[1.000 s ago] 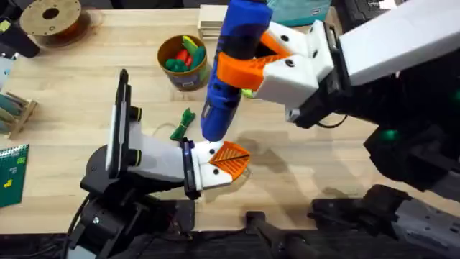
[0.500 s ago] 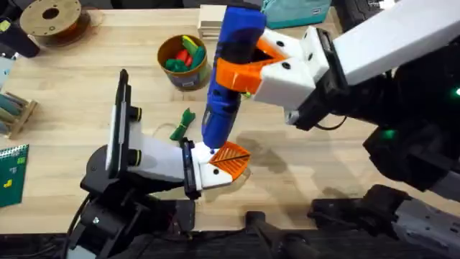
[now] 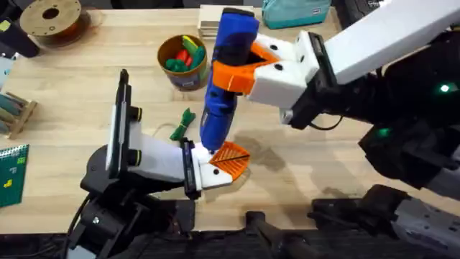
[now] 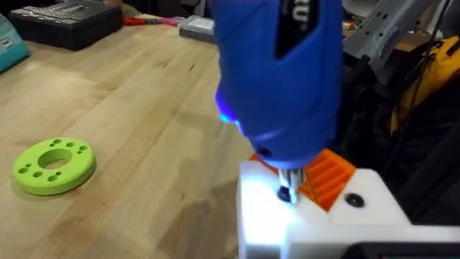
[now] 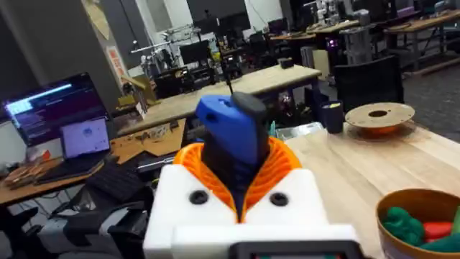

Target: Pick up the gripper from the table and insert it into the empty holder that is missing its gripper. Then pick up a screw, insert it into the mounting hole, and use the screwdriver to tighten it. Finally, clean up the table by picking up the vegetable and placing it into the bucket.

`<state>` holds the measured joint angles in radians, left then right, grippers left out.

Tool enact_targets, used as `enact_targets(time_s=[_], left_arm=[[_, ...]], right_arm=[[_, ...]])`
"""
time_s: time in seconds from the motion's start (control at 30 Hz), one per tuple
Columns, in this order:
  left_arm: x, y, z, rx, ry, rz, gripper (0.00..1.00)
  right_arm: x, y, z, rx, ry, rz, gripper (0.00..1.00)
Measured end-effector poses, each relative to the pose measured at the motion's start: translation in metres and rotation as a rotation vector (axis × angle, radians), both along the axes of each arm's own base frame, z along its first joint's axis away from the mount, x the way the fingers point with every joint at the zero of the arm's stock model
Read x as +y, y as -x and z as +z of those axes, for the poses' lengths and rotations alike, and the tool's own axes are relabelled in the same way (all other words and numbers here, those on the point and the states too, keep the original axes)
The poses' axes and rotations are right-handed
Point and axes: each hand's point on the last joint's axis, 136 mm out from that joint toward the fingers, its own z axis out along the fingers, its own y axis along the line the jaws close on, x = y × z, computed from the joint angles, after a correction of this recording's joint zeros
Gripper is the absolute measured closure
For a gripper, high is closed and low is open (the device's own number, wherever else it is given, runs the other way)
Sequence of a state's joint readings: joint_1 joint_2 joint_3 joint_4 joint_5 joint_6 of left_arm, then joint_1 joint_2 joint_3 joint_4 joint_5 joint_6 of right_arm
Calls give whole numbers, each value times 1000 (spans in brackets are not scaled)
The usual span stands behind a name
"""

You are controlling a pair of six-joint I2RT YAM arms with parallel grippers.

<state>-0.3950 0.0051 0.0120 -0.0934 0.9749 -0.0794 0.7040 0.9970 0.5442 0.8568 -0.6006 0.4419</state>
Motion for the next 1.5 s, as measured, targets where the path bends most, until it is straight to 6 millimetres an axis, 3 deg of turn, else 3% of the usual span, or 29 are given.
enact_targets(time_s=[0.53, 1.5], left_arm=[[0, 0, 0, 0, 0, 0, 988], [0, 0, 0, 0, 0, 0, 988]], right_arm=[[-8, -8, 7, 19, -34, -20, 970], [-4, -9, -4, 68, -1, -10, 970]])
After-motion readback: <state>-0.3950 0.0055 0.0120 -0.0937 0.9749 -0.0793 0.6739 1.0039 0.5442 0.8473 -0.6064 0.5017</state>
